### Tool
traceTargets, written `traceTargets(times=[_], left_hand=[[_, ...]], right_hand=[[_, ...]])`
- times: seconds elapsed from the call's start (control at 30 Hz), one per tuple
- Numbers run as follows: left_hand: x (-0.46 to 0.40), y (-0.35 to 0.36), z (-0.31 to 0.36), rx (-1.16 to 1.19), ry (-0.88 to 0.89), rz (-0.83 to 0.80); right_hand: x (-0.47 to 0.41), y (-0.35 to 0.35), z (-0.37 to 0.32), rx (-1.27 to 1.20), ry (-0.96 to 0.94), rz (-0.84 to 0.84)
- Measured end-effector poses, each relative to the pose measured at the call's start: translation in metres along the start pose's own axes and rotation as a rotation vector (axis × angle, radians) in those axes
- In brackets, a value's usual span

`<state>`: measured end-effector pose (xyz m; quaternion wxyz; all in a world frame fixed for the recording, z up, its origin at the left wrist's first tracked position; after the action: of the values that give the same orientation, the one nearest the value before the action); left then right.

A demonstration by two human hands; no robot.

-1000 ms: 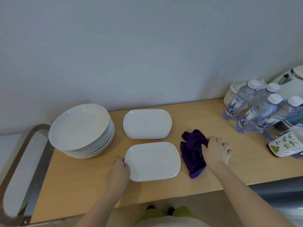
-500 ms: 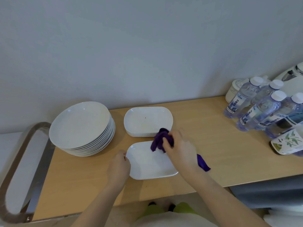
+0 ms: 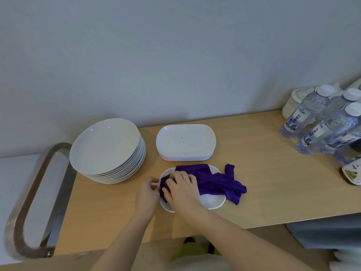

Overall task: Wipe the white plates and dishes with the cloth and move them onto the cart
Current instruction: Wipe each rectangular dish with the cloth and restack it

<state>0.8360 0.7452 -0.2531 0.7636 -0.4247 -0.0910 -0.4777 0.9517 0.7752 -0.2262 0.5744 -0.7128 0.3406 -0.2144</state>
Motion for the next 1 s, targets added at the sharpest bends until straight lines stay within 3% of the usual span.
traceTargets(times=[0.17, 0.37, 0.47, 0.67, 0.8, 1.0], left_hand=[[-0.002, 0.0, 0.0, -0.016, -0.009, 0.028], [0.004, 0.003, 0.007, -0.019, 0.018, -0.02], [0.008, 0.004, 0.009, -0.03, 0.041, -0.01], [0.011, 0.004, 0.011, -0.017, 0.055, -0.035], [0.005, 0.007, 0.009, -0.027, 0.065, -0.065], [0.004, 0.006, 0.01, -0.04, 0.077, -0.103]], right_hand=[[0.033, 0.012, 0.0, -0.127, -0.042, -0.066], [0.063, -0.004, 0.019, -0.07, -0.057, -0.05], [0.071, 0.001, 0.043, -0.046, -0.015, -0.141], [0.083, -0.022, 0.082, 0.138, 0.148, -0.086], [0.067, -0.013, 0.089, 0.148, 0.252, -0.09], [0.021, 0.016, 0.055, -0.013, 0.195, -0.113]])
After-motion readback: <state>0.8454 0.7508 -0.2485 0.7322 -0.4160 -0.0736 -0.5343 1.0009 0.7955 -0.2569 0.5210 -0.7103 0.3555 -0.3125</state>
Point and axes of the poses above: each hand's wrist, its own x-axis away from the middle knuckle, its own y-axis out of the palm, z = x × y, the point moved 7 cm from there along -x, towards the middle knuckle, and after that the axes turned 13 degrees about -y, right-handed, at the moved point
